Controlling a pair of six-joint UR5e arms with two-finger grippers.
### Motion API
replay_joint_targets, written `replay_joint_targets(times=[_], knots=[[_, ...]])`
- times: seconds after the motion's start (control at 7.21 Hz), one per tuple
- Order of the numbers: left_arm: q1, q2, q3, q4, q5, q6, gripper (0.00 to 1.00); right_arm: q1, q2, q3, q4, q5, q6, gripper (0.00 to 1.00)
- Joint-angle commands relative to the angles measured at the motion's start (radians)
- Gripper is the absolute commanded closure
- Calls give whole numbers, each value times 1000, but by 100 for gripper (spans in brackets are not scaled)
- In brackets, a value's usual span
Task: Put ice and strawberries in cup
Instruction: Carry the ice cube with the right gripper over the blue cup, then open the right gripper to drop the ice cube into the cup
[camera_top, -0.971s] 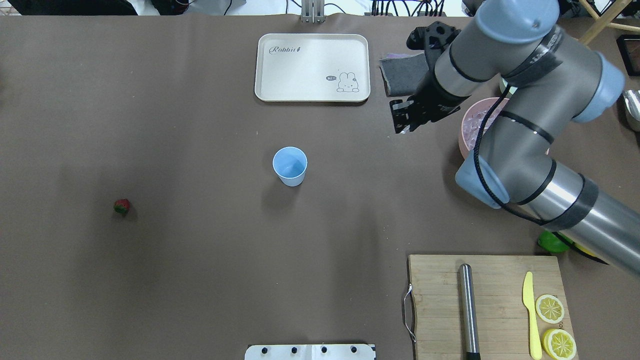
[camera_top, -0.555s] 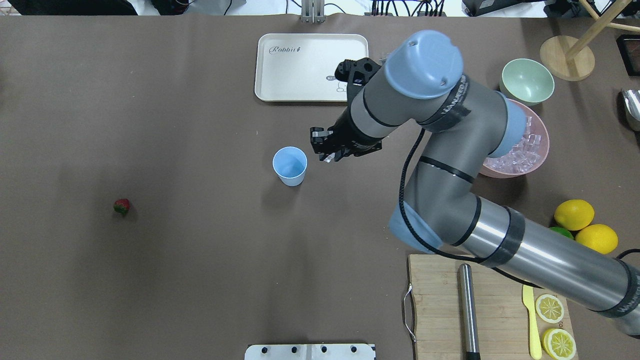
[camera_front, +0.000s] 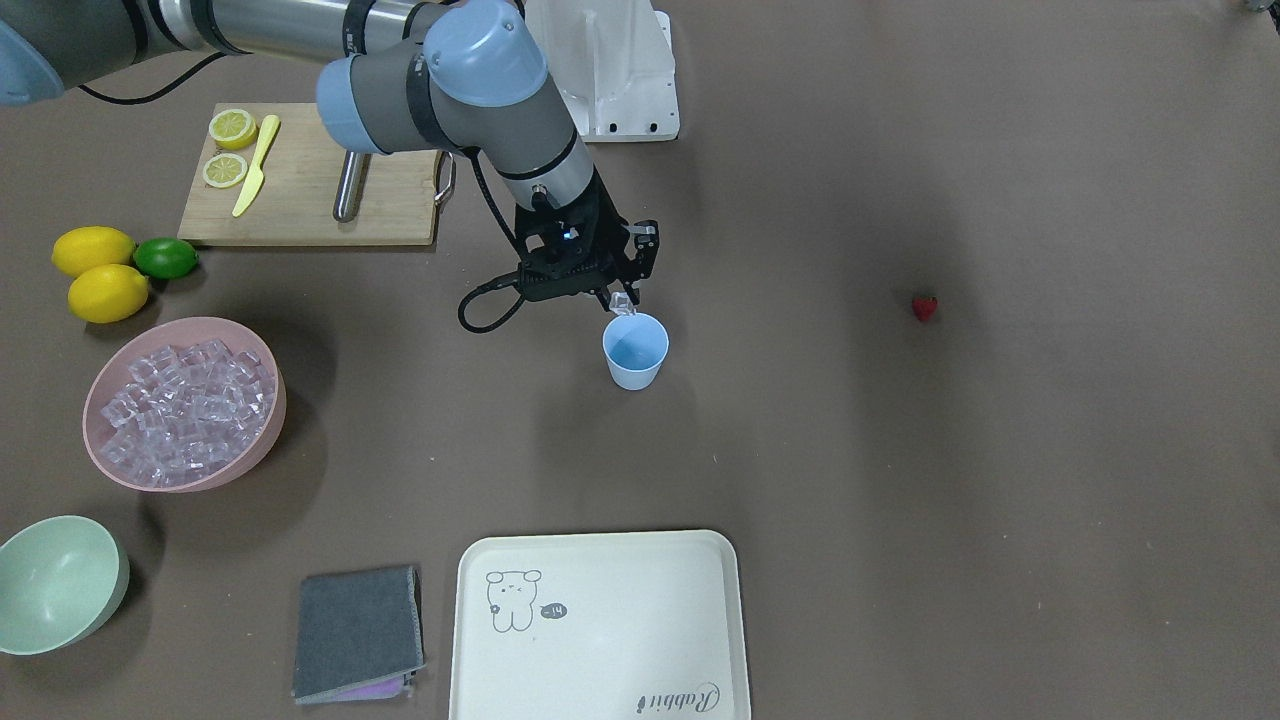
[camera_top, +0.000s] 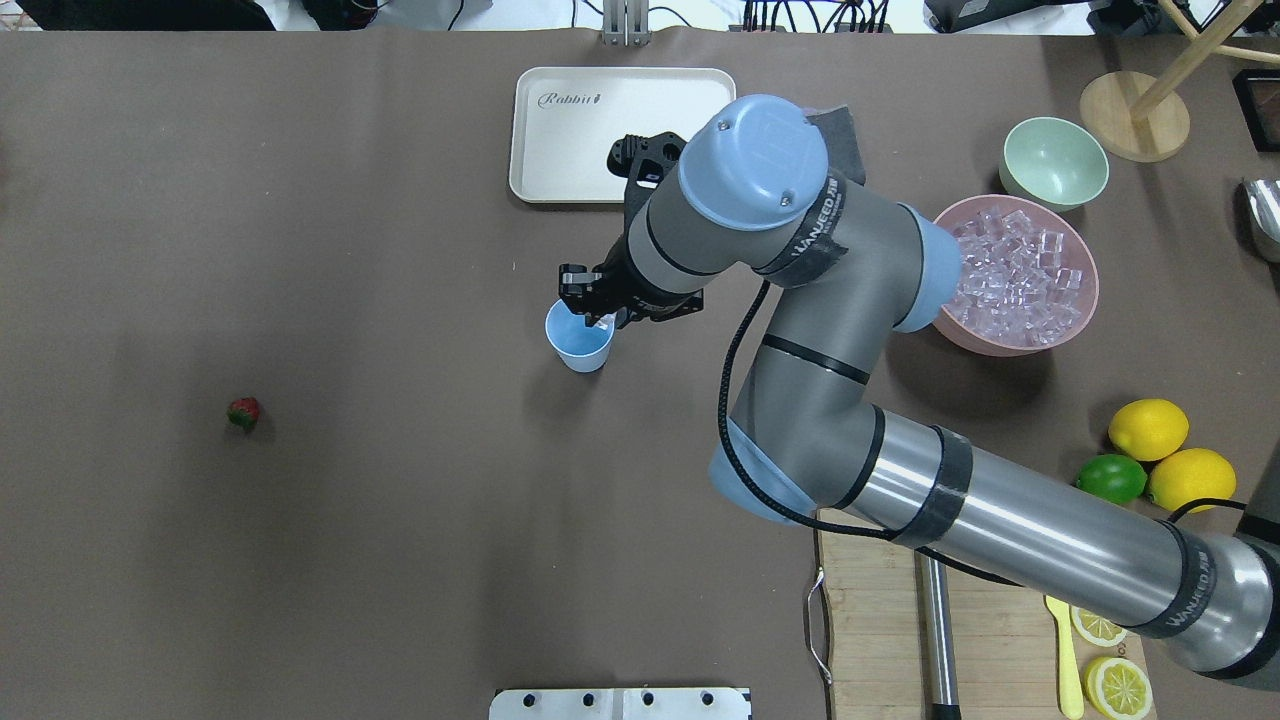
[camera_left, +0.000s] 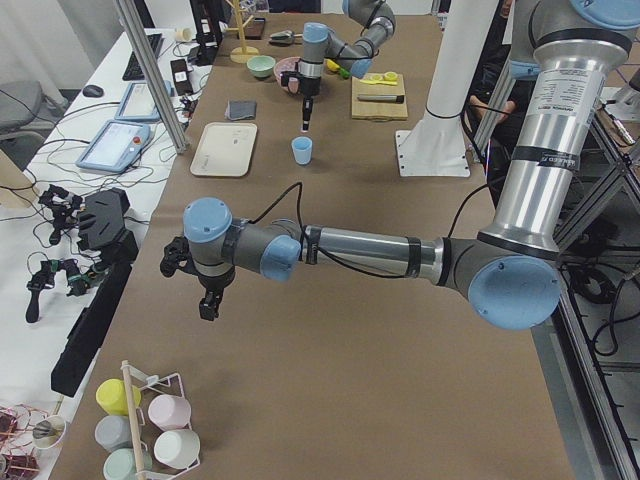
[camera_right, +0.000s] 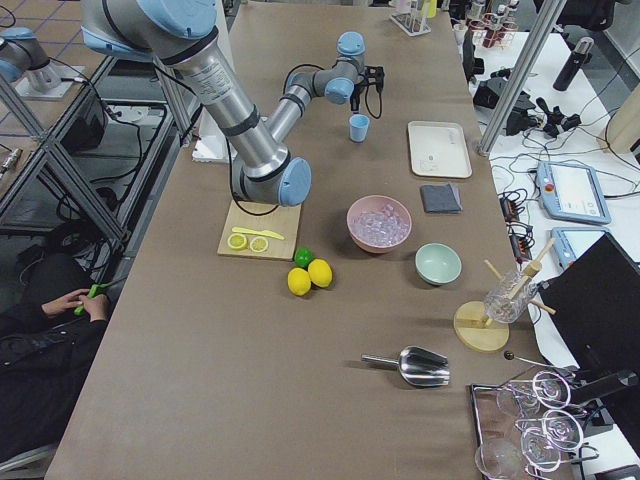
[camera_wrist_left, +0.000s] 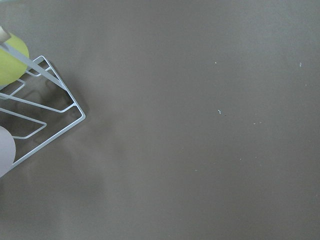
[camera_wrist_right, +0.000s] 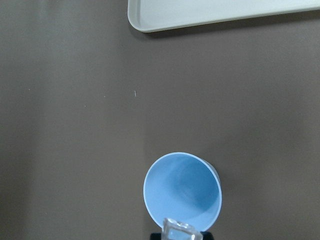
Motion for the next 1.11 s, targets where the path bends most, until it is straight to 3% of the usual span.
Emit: replay_joint_targets(times=[0.0, 0.14, 0.28, 0.42, 0.97], knots=[[0, -2, 7, -8, 0, 0, 2, -2, 34, -56, 9, -17, 10, 100], [2, -4, 7, -8, 0, 0, 2, -2, 34, -56, 8, -17, 10, 100], [2, -5, 7, -6, 0, 0, 2, -8, 32, -58, 8, -17, 30, 35], [3, -5, 7, -6, 0, 0, 2, -12, 32, -58, 8, -17, 39, 1], [3, -8, 4, -6, 0, -2, 2, 32, 28, -41, -15, 23, 47, 1]])
